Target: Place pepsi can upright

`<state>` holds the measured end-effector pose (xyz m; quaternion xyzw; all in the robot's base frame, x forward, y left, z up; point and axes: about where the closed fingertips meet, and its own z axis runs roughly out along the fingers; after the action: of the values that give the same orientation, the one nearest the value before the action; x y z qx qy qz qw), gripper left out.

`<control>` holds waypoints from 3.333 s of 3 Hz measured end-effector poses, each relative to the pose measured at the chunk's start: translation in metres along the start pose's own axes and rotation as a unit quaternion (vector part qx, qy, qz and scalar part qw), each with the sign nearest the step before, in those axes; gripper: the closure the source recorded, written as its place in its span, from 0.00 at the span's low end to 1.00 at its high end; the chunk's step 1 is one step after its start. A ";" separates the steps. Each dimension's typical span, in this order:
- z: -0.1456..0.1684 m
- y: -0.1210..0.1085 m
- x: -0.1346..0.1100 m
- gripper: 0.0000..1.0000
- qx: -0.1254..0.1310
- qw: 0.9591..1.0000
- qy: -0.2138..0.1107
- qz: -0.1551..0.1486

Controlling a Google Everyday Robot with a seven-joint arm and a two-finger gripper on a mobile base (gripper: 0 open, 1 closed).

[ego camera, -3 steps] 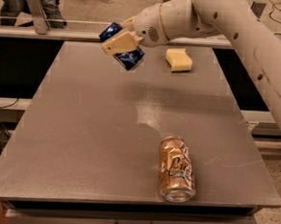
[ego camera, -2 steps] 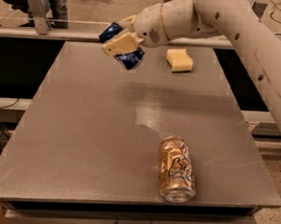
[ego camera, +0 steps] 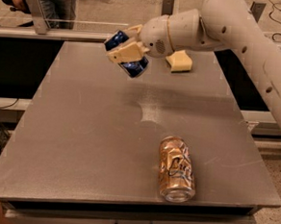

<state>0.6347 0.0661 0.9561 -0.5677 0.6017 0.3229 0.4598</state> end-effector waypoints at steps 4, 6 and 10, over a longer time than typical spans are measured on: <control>-0.061 0.029 0.065 1.00 -0.018 0.988 -0.152 -0.001; -0.079 0.040 0.082 0.59 -0.027 0.979 -0.204 -0.003; -0.115 0.064 0.107 0.00 0.001 0.980 -0.197 0.015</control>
Offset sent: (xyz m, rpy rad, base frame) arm -0.0358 -0.0726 -0.0469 0.2610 -0.0254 0.0573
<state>0.5576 -0.0703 0.8918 -0.4835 0.5081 0.4344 0.5651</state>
